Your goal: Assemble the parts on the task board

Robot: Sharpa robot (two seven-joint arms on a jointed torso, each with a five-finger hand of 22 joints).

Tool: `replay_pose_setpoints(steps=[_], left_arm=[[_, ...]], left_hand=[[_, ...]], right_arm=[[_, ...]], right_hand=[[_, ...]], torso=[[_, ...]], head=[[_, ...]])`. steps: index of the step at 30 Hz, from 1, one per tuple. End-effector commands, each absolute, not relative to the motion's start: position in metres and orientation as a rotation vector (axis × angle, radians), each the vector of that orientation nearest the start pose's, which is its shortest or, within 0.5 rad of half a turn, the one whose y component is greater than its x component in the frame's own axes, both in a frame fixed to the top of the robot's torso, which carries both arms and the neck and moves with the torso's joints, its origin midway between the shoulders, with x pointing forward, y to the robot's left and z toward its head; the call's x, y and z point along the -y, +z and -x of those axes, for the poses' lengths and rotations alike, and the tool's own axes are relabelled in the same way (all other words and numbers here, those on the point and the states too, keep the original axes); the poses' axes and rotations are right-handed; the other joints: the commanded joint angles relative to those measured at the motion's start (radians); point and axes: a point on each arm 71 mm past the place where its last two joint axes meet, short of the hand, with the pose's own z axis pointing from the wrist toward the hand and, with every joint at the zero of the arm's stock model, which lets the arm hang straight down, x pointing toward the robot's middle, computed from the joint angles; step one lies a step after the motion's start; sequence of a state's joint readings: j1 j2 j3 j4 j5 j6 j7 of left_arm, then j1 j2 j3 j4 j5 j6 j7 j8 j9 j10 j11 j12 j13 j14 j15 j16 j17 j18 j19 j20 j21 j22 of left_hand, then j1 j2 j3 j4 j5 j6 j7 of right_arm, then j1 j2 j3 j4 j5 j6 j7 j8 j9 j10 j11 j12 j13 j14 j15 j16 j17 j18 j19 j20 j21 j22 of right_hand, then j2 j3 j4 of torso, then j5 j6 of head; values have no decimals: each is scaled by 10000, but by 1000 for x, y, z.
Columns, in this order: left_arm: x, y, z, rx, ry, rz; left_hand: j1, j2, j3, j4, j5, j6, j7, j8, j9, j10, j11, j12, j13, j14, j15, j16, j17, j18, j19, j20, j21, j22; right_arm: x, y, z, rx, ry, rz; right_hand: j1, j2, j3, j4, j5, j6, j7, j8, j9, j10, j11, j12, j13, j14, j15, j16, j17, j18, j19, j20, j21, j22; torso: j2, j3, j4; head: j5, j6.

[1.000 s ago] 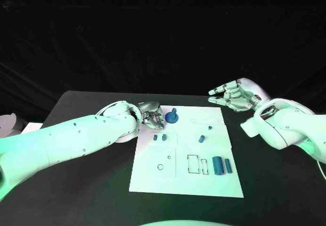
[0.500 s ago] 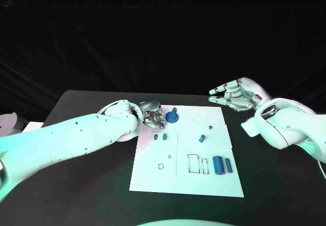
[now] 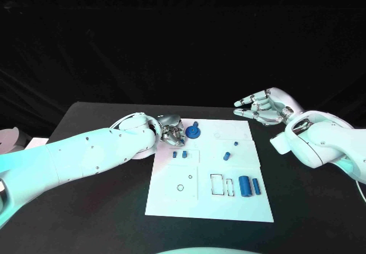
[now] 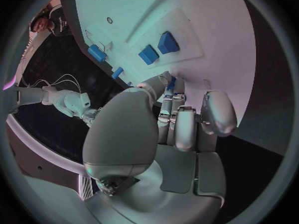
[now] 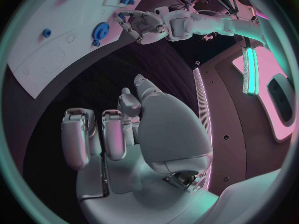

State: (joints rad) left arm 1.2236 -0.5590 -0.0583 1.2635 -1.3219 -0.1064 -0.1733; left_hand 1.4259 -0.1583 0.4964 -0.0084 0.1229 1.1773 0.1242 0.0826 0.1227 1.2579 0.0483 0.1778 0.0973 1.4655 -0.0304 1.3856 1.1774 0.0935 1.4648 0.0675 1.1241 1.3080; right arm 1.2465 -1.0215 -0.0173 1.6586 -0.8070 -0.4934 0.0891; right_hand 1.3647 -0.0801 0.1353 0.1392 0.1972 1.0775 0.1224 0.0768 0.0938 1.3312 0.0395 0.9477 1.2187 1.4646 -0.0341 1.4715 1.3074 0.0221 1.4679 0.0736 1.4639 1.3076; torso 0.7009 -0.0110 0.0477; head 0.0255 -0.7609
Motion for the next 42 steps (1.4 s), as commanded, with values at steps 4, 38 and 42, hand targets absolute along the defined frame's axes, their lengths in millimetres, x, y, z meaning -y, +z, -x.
replay_pose_setpoints(steps=[4, 38, 42], left_arm=[[-130, -217, -523, -19720, -6178, -1388], [-131, -219, -524, -20060, -5902, -1237], [-131, -219, -524, -20051, -5896, -1212]], left_hand=[[-103, 20, -24, -20, -64, 76, 7, 34, 8, 68, 15, -37, 9, 343, -9, -40, -22, -190, 487, -19, 80, 1180], [-555, -259, -214, 58, -74, -825, 323, -219, -337, -700, 367, -710, -200, 265, 251, -126, -269, -168, 394, 148, -257, 1114], [-573, -271, -223, 64, -75, -880, 358, -216, -367, -723, 390, -727, -207, 265, 271, -123, -275, -167, 392, 164, -266, 1113]], right_arm=[[254, -136, -471, -15017, 9995, -4366], [253, -135, -471, -14974, 10025, -4340], [253, -136, -471, -14984, 10028, -4343]], right_hand=[[27, 34, -51, 3, -4, -46, 25, -26, 10, -78, -24, -33, -9, 783, -9, -48, 1477, 138, 263, -21, -59, 1395], [46, 26, -72, -4, -4, -51, 26, -28, 12, -93, -25, -89, -58, 780, -11, -64, 1462, 145, 248, -22, -84, 1370], [49, 21, -79, -5, -6, -58, 28, -32, 11, -109, -23, -126, -83, 772, -11, -95, 1427, 150, 239, -23, -98, 1354]], torso=[[-1, -6, 12], [-4, -4, 5], [-1, -2, -4]], head=[[-9, -28], [25, -48], [33, -42]])
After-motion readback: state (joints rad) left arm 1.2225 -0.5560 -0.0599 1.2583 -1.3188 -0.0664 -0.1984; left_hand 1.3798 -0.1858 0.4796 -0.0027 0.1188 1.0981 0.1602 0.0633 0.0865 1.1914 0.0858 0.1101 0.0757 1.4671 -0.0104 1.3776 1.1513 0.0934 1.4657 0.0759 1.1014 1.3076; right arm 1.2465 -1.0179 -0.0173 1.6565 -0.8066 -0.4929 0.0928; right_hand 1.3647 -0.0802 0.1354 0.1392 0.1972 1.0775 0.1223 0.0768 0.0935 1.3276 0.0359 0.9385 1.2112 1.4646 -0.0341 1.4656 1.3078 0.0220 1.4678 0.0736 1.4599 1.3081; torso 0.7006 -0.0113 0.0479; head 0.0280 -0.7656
